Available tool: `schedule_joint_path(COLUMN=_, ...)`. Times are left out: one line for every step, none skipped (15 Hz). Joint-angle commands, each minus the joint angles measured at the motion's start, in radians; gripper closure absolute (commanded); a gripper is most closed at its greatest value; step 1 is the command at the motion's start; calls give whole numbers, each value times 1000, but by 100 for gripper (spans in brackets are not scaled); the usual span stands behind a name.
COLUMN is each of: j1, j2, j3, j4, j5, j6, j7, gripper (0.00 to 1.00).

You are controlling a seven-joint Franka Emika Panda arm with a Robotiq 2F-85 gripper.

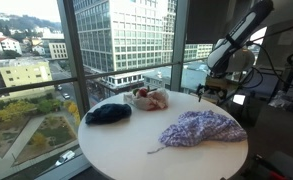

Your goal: Use the blue cloth to cover the flashlight

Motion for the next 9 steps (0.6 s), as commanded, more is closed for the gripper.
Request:
schedule_joint_path(j1=17, j2=20, j3=-15, j4=4, j5=32, j6=7, j7=-14, gripper=1)
schedule_joint_path(j1=18, j2=34, j3=-17, j4=7, j5=39, j6=6, j7=-19, gripper=1)
schedule_joint_path(j1=20, j2=39, j3=-19, j4=7, j5=39, j6=6, j7=-19, gripper=0)
schedule_joint_path(j1=20, j2=39, j3=-20, j4=7, j5=39, j6=5, j7=-19, gripper=0)
schedule_joint_path(j1=20, j2=38, j3=-21, j4=7, j5=39, j6=5, j7=-19, gripper=0)
schedule_joint_path(j1=22, j2=48, j3=-22, j4=9, j5=39, j6=20, j7=-9, gripper=0)
schedule_joint_path(j1=19, j2=58, j3=-14, j4=7, j5=63, j6=28, j7=-21, gripper=0)
schedule_joint_path(j1=16, j2=71, j3=-1, j4=8, j5=98, j6=25, j7=-39, gripper=0)
schedule_joint_path(j1=15, j2=82, j3=7, j4=8, j5=124, j6=24, j7=-50, gripper=0)
